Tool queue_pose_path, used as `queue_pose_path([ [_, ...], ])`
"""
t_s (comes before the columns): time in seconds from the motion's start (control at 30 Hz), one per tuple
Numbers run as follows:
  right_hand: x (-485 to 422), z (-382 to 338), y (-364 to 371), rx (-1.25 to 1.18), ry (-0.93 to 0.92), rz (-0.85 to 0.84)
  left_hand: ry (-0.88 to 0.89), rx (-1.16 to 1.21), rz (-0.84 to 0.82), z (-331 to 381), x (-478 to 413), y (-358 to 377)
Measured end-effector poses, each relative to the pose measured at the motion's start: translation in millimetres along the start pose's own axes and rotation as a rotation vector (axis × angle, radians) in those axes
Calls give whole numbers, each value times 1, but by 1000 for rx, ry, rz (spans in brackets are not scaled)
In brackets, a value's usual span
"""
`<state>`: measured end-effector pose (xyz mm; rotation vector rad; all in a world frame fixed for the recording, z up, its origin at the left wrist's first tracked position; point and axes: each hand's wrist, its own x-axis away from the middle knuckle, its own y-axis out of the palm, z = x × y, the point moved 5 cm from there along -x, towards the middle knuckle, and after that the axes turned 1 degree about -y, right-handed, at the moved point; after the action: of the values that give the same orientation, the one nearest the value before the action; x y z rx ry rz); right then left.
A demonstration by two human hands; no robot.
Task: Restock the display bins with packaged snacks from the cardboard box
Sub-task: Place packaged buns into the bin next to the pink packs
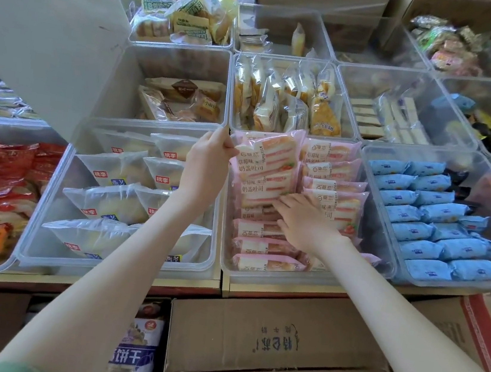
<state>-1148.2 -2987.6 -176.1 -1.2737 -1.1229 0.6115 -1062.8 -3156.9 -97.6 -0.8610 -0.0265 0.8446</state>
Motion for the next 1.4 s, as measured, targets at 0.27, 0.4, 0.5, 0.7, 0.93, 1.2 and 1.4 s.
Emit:
queue_pose_path([
  [0.27,11,10,-9,-139,-22,133,-10,77,-147,-12,-7,9],
  [0.4,21,27,-26,-257,87,492,24,85,-293,-19,-7,13],
  [0.5,23,39,-38,-398,221,630,56,106,-414,-18,3,18],
  [0.7,-3,42,-34,-340,224,331,141,11,-511,-12,12,42],
  [0.93,-26,45,-40,-269,228,249,211,-503,-340,-17,-1,50],
  [1.2,-36,49,-42,-391,322,269,129,-578,-514,-30,-8,59],
  [1.4,-37,56,-37,-500,314,401,127,-465,-437,-25,-12,53],
])
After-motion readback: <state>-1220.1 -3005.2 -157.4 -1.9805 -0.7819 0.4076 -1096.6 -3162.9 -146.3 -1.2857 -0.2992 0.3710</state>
